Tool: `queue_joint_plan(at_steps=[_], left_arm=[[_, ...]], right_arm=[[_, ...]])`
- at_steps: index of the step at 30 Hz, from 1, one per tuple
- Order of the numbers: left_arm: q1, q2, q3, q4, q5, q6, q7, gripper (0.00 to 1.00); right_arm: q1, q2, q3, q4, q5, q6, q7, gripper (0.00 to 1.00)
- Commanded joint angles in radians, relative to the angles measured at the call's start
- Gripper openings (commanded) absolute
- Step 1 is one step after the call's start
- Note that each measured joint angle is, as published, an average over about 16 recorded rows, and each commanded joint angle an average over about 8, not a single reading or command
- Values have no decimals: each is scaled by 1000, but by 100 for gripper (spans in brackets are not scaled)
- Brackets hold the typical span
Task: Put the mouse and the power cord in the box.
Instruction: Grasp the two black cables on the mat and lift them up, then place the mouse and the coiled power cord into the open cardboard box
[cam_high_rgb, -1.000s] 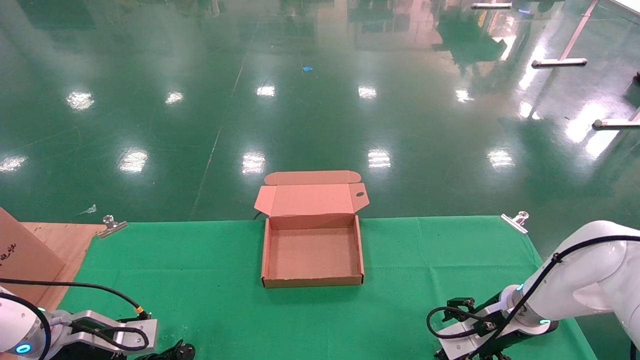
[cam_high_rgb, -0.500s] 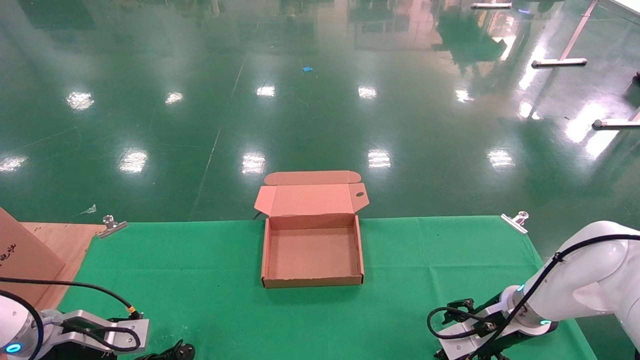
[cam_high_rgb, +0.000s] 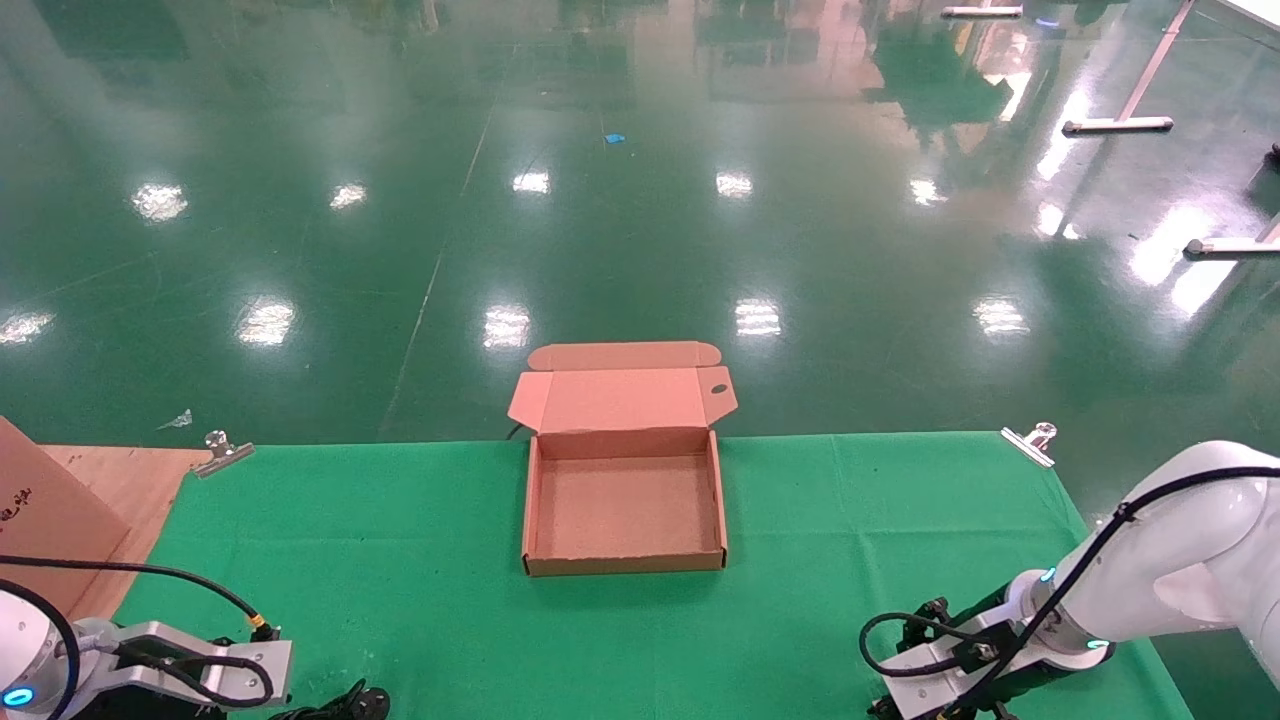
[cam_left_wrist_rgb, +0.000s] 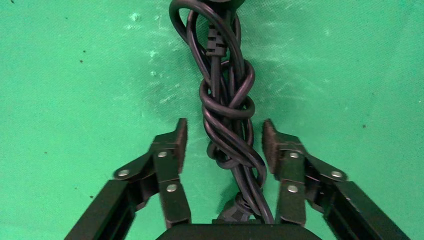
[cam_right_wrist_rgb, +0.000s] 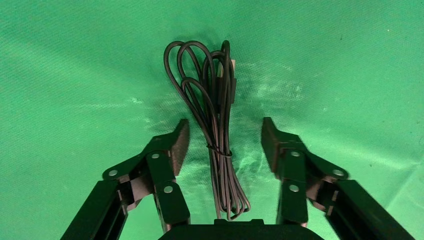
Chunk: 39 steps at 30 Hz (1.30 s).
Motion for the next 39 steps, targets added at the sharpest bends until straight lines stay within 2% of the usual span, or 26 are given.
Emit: queue_joint_plan(at_steps=[1, 11, 18, 29, 39], left_arm=[[-2, 0, 0, 4, 0, -1, 5, 0], [-4, 7, 0, 20, -1, 14, 15, 0], [-54, 3, 2, 6, 3, 47, 31, 0], [-244, 5, 5, -71, 9, 153, 39, 0], [-429, 85, -9, -150, -8, 209, 18, 0]], right_arm=[[0, 0, 1, -2, 1, 0, -2, 0], [5, 11, 7, -10, 10, -21, -12, 0], [55, 41, 26, -5, 36, -73, -26, 0], [234, 71, 59, 32, 84, -190, -40, 0], [416, 1, 82, 70, 116, -245, 4, 0]])
